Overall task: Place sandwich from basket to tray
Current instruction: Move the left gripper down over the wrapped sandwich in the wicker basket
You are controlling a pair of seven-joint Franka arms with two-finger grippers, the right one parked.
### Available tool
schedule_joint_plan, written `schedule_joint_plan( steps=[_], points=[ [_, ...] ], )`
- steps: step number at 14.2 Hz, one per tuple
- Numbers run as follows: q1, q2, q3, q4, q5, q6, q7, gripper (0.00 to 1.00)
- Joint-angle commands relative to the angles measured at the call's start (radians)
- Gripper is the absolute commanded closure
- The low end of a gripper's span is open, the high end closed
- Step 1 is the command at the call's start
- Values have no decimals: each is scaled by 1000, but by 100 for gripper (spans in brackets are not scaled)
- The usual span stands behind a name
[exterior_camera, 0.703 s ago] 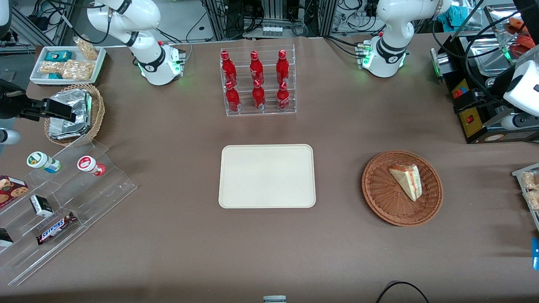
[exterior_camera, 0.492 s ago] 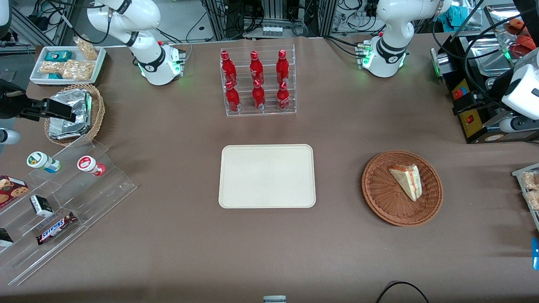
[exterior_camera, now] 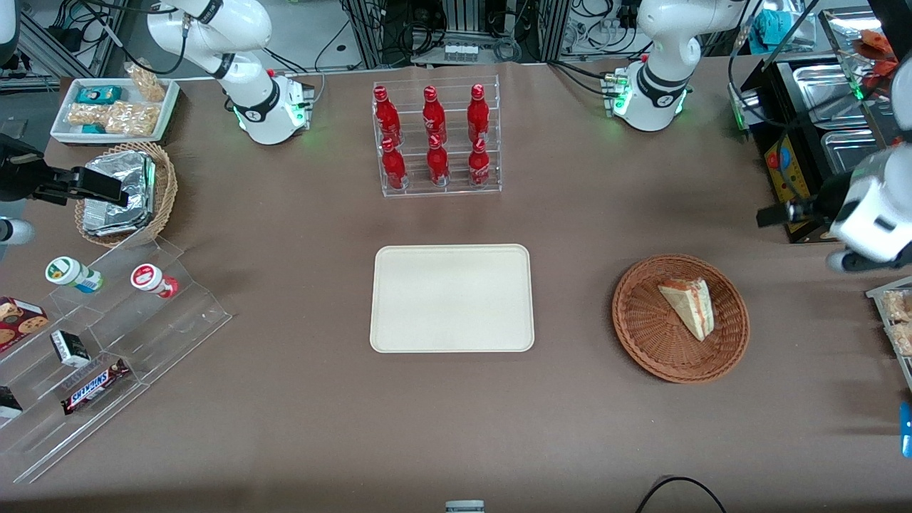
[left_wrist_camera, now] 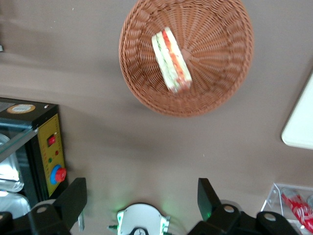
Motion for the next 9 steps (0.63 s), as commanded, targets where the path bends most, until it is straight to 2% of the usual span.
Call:
schedule_joint_plan(
  steps=[1,4,9],
  points=[
    [22,-18,-6,-145,7,160,-59,0],
    [16,0,-7,-200,10,273,-223,0],
    [14,-3,-9,-415,13,552,-252,0]
  ],
)
